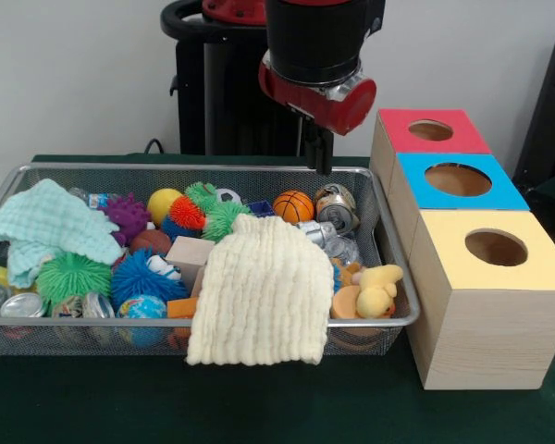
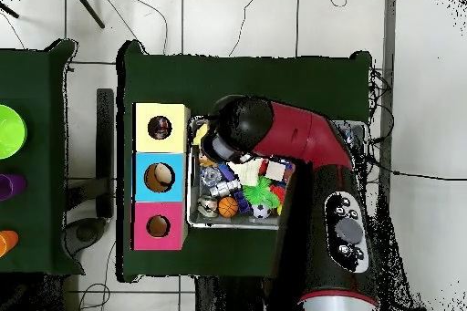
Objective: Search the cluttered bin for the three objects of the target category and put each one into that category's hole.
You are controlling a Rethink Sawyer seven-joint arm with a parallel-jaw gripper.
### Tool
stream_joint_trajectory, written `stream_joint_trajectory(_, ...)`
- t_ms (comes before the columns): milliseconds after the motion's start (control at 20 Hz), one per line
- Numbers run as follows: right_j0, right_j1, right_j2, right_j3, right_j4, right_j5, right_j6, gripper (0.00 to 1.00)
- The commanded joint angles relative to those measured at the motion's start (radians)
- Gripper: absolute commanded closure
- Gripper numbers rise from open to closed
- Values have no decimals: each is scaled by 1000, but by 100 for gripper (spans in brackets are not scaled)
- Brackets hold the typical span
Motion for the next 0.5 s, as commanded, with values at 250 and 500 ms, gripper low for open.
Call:
stream_joint_trajectory(250,-46,14,155,171,-89,-158,-197,100)
stream_joint_trajectory(500,-62,13,174,196,-106,-200,-187,100)
